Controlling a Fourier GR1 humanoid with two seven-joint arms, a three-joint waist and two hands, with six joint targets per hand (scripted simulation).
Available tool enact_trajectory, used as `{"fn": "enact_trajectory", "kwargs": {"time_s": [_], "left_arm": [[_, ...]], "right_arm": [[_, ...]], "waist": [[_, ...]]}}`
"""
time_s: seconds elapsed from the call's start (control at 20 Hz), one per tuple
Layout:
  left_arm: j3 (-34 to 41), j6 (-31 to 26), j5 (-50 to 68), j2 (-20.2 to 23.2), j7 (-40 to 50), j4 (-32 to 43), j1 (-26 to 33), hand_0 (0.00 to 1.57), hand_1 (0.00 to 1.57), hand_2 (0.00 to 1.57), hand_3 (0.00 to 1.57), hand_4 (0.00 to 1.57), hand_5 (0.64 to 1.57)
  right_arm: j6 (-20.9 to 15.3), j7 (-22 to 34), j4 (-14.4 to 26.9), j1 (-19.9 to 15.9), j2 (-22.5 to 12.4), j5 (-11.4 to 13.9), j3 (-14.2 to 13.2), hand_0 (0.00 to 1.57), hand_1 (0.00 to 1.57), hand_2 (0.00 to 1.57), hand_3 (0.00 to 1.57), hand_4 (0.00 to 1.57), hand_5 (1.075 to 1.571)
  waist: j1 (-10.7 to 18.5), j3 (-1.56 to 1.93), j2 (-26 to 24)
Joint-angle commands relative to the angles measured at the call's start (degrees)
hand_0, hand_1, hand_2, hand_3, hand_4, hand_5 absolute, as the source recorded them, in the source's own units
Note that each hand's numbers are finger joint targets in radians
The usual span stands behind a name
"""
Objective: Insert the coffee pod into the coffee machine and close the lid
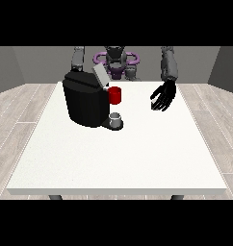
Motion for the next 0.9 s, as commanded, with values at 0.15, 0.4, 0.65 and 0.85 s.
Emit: {"fn": "enact_trajectory", "kwargs": {"time_s": [0.15, 0.4, 0.65, 0.85], "left_arm": [[-4.35, 3.32, -8.68, 0.03, 0.92, 3.39, -2.13, 0.82, 0.82, 0.96, 0.80, 0.37, 1.571], [-4.41, 3.46, -12.03, 2.20, -1.55, 10.28, -3.07, 0.88, 0.88, 1.00, 0.82, 0.28, 1.571], [-5.78, 1.31, -15.15, 1.27, -1.59, 12.23, -4.10, 0.76, 0.76, 0.98, 0.86, 0.40, 1.571], [-4.71, 1.77, -15.17, -0.26, -3.15, 14.60, -5.14, 1.04, 1.04, 1.12, 1.01, 0.40, 1.571]], "right_arm": [[1.15, -1.28, 3.32, -2.18, 0.30, -1.64, -1.38, 0.00, 0.00, 0.00, 0.00, 0.00, 1.571], [0.98, -1.20, 0.87, -1.01, 1.03, -0.80, 0.17, 0.00, 0.00, 0.00, 0.00, 0.00, 1.571], [1.19, -1.92, 4.31, 0.55, 0.58, -2.06, -0.97, 0.00, 0.00, 0.00, 0.00, 0.00, 1.571], [-1.04, 3.14, 3.37, -1.00, -1.21, 2.01, -0.52, 0.00, 0.00, 0.00, 0.00, 0.00, 1.571]], "waist": [[-0.06, 0.02, -0.33], [-2.29, -0.02, 0.96], [-0.97, 0.00, -2.09], [-0.96, -0.02, -2.66]]}}
